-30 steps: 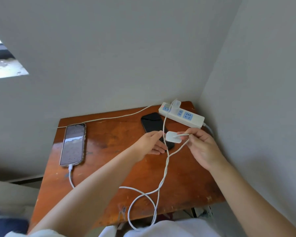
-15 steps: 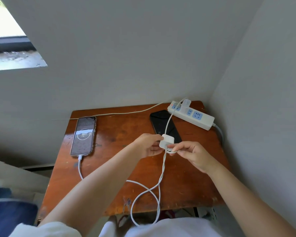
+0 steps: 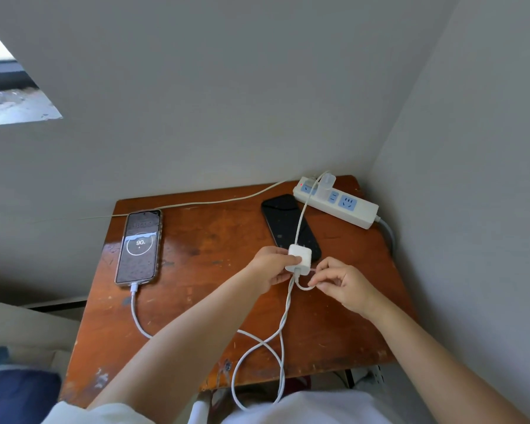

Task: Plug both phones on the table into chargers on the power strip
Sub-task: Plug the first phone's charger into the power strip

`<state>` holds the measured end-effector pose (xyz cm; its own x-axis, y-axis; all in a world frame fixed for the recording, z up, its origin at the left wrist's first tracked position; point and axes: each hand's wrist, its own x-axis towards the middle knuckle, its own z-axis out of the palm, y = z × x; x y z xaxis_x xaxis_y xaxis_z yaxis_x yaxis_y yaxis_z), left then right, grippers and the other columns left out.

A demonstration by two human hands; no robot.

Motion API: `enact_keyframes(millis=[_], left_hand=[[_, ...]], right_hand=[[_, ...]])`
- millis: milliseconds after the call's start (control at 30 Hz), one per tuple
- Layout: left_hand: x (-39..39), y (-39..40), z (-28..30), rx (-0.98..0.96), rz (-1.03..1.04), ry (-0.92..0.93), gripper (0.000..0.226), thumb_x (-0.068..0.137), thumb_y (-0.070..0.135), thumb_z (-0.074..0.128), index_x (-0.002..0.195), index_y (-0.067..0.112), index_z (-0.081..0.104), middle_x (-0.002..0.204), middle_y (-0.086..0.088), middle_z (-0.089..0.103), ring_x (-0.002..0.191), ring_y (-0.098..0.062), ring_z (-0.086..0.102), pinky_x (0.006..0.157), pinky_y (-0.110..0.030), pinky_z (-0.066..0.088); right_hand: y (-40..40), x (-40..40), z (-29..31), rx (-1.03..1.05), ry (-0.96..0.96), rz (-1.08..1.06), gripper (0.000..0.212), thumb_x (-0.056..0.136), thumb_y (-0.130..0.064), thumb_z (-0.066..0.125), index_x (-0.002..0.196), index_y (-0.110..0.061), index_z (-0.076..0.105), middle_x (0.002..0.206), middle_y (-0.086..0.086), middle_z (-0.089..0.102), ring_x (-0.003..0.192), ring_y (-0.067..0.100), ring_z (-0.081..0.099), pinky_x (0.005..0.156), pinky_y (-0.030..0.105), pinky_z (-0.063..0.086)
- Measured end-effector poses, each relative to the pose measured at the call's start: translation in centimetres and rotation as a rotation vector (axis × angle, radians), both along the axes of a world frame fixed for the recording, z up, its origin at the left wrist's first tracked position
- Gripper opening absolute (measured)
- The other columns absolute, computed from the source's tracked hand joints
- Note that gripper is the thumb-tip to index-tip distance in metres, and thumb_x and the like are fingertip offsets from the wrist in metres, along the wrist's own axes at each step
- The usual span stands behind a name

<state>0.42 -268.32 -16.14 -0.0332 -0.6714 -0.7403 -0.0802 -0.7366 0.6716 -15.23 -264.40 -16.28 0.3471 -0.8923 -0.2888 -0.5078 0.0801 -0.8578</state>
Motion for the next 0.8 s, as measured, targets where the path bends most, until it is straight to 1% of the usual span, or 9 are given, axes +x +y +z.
enact_keyframes(millis=[67, 167, 367, 467, 500, 567, 633, 733, 800], left_hand=[[0.7, 0.3, -0.1, -0.081, 0.046, 0.032, 0.038, 0.083, 0.003, 0.063, 0.118, 0.007, 0.049, 0.123, -0.017, 0.057, 0.105, -0.025, 0.06, 0.086, -0.03, 0.052], [2.3, 0.3, -0.3, -0.205, 0.098, -0.093, 0.041, 0.082, 0.004, 0.065, 0.119, 0.01, 0.049, 0.126, -0.014, 0.056, 0.109, -0.027, 0.059, 0.093, -0.037, 0.052], [5.0, -0.9, 0.6, -0.357, 0.195, -0.283, 0.041, 0.083, 0.011, 0.065, 0.119, 0.012, 0.049, 0.126, -0.01, 0.056, 0.11, -0.026, 0.058, 0.089, -0.034, 0.051], [4.5, -1.7, 1.0, -0.4, 0.114, -0.444, 0.034, 0.082, 0.012, 0.067, 0.112, 0.012, 0.052, 0.119, -0.01, 0.058, 0.098, -0.02, 0.057, 0.08, -0.028, 0.05], [4.0, -2.1, 1.1, -0.424, 0.071, -0.469, 0.031, 0.082, 0.012, 0.067, 0.11, 0.011, 0.054, 0.116, -0.009, 0.059, 0.094, -0.018, 0.055, 0.078, -0.025, 0.048], [2.9, -3.2, 1.4, -0.459, 0.004, -0.5, 0.027, 0.082, 0.011, 0.067, 0.107, 0.01, 0.056, 0.11, -0.006, 0.06, 0.09, -0.014, 0.053, 0.075, -0.023, 0.045], [1.9, -4.3, 1.8, -0.466, -0.038, -0.498, 0.027, 0.082, 0.011, 0.066, 0.107, 0.01, 0.057, 0.105, -0.003, 0.059, 0.089, -0.013, 0.052, 0.075, -0.023, 0.043], [0.3, -5.2, 2.0, -0.455, -0.121, -0.415, 0.024, 0.081, 0.008, 0.067, 0.103, 0.009, 0.059, 0.1, 0.0, 0.058, 0.091, -0.012, 0.052, 0.078, -0.023, 0.043], [-0.9, -5.3, 1.9, -0.457, -0.187, -0.354, 0.02, 0.08, 0.006, 0.068, 0.098, 0.009, 0.059, 0.096, 0.001, 0.057, 0.091, -0.012, 0.054, 0.079, -0.023, 0.043]], right_hand=[[0.3, -0.3, -0.6, -0.024, 0.062, -0.061, 0.018, 0.089, 0.0, 0.056, 0.091, -0.008, 0.071, 0.083, -0.012, 0.051, 0.083, 0.008, 0.052, 0.077, 0.012, 0.045], [0.5, -0.5, -1.4, -0.013, 0.089, -0.182, 0.018, 0.09, -0.002, 0.054, 0.099, -0.004, 0.069, 0.088, -0.009, 0.056, 0.092, 0.012, 0.053, 0.081, 0.013, 0.043], [-2.2, 0.7, -0.7, 0.104, 0.017, -0.358, 0.026, 0.096, -0.004, 0.043, 0.114, -0.007, 0.062, 0.103, 0.004, 0.061, 0.104, 0.016, 0.056, 0.093, 0.026, 0.042], [-4.6, 1.8, -0.1, 0.114, -0.025, -0.367, 0.035, 0.099, -0.003, 0.034, 0.131, -0.007, 0.047, 0.122, 0.008, 0.058, 0.115, 0.02, 0.054, 0.101, 0.032, 0.042], [-5.5, 2.1, 0.3, 0.122, -0.059, -0.37, 0.037, 0.099, -0.003, 0.032, 0.135, -0.007, 0.043, 0.127, 0.01, 0.056, 0.114, 0.019, 0.054, 0.101, 0.033, 0.042], [-7.0, 2.6, 1.0, 0.145, -0.133, -0.38, 0.039, 0.099, -0.001, 0.03, 0.136, -0.008, 0.04, 0.122, 0.013, 0.057, 0.105, 0.017, 0.054, 0.097, 0.033, 0.044], [-7.9, 2.4, 1.7, 0.123, -0.127, -0.369, 0.04, 0.098, 0.001, 0.03, 0.134, -0.008, 0.045, 0.118, 0.012, 0.059, 0.104, 0.018, 0.054, 0.094, 0.031, 0.043], [-8.1, 1.2, 1.9, -0.017, -0.006, -0.344, 0.04, 0.097, 0.003, 0.035, 0.132, -0.009, 0.048, 0.138, 0.011, 0.048, 0.129, 0.022, 0.042, 0.107, 0.031, 0.033], [-8.1, 0.2, 1.7, -0.037, -0.022, -0.345, 0.041, 0.096, 0.003, 0.039, 0.134, -0.01, 0.046, 0.141, 0.009, 0.044, 0.132, 0.021, 0.038, 0.109, 0.032, 0.032]])
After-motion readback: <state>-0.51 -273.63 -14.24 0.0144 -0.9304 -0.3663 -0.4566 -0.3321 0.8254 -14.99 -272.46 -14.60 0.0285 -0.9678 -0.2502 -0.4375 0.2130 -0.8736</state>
